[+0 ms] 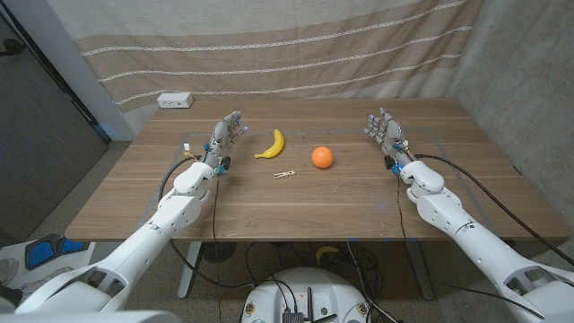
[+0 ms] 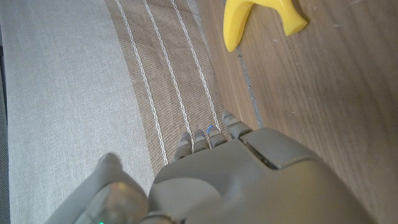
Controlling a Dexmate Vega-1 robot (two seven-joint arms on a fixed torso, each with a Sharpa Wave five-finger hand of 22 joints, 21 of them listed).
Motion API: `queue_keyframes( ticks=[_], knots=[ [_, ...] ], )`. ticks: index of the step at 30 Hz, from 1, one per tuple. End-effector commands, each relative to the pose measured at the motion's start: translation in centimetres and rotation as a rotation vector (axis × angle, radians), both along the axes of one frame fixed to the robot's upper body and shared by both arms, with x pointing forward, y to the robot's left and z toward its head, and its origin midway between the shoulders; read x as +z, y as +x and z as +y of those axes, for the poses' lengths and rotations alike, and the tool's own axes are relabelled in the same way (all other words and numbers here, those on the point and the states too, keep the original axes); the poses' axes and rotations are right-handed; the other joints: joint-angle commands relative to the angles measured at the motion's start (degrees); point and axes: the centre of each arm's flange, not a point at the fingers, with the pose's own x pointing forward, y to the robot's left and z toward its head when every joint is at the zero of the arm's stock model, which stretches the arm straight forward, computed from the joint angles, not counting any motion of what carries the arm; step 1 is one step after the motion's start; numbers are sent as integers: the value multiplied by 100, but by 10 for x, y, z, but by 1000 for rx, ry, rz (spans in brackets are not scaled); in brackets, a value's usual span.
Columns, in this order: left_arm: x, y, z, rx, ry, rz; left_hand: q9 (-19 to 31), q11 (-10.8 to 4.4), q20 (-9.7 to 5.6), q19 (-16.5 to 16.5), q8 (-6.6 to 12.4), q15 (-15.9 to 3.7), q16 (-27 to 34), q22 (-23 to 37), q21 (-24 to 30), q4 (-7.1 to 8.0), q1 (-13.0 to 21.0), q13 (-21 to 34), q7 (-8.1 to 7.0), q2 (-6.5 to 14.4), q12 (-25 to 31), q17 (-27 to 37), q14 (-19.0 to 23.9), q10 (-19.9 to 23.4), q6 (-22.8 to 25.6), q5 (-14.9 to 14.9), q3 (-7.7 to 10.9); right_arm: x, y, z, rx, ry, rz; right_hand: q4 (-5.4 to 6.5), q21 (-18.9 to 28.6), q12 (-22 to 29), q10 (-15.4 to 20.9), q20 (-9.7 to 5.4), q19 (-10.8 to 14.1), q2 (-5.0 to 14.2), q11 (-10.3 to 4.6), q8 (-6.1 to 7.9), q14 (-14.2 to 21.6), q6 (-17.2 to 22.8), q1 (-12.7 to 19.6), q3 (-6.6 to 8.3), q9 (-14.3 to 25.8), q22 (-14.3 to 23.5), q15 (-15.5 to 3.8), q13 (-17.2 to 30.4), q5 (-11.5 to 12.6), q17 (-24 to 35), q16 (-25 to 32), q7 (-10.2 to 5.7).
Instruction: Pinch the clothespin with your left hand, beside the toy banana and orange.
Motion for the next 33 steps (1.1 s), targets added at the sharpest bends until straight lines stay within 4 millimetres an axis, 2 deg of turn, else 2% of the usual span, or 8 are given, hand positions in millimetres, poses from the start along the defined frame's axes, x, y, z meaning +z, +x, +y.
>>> queue_keyframes(
  ticks=[1,4,7,12,14,16,20,33],
  knots=[
    [6,-2,-4,29,29,-25,23,-59,32,54,31,-82,27,31,34,-38,17,7,-19,72,28,19,13,-13,55,24,41,0,1,-1,-3,6,-6,-5,37,35,50,12,34,49,8,28,58,45,53,33,24,16,2,9,29,21,30,13],
    [6,-5,-4,54,56,-39,24,-81,96,90,47,-101,29,31,41,-97,38,6,-49,57,41,18,30,21,103,15,30,0,1,-1,-4,6,-6,-15,38,33,49,18,38,49,6,27,64,47,57,35,24,16,1,9,28,18,32,11],
    [7,-9,-5,80,86,-54,26,-74,120,122,70,-91,46,31,46,-168,59,6,-130,29,48,18,93,46,186,4,12,-1,1,-2,-5,7,-5,-25,38,32,52,20,41,54,0,26,69,50,64,39,24,16,7,9,28,15,34,9],
    [12,-15,-8,125,135,-88,28,-87,130,157,74,-21,67,32,52,-249,65,7,-157,-39,46,19,188,50,232,-14,-27,-2,0,-2,-5,9,-5,-45,44,39,75,31,60,57,7,28,102,60,78,45,25,16,32,10,28,9,46,12],
    [14,-18,-9,147,152,-103,29,-78,166,200,76,24,77,34,63,-297,68,8,-160,-70,64,21,249,100,265,-23,-47,-2,-1,-2,-5,10,-5,-51,48,37,74,40,72,59,4,32,111,70,82,47,25,16,34,10,27,7,50,12],
    [15,-21,-10,168,177,-117,31,-76,291,286,83,101,94,39,89,-371,78,10,-164,-92,71,25,369,137,338,-34,-67,-3,-1,-2,-5,12,-5,-68,57,39,84,56,99,66,17,34,128,80,98,56,26,16,50,10,28,2,55,13],
    [17,-26,-13,204,212,-137,34,-86,389,364,101,119,104,44,113,-423,84,12,-187,-101,82,28,459,182,427,-41,-78,-3,-1,-3,-6,17,-7,-85,66,44,107,79,131,64,23,38,163,100,103,56,27,17,66,11,23,0,70,26],
    [24,-42,-20,288,342,-200,39,-78,480,443,116,132,103,54,129,-543,101,15,-220,-126,115,33,592,323,576,-56,-100,-6,-3,-1,-1,23,-14,-118,64,46,134,99,146,62,37,44,192,133,114,57,29,19,75,12,17,-3,83,28]
  ],
)
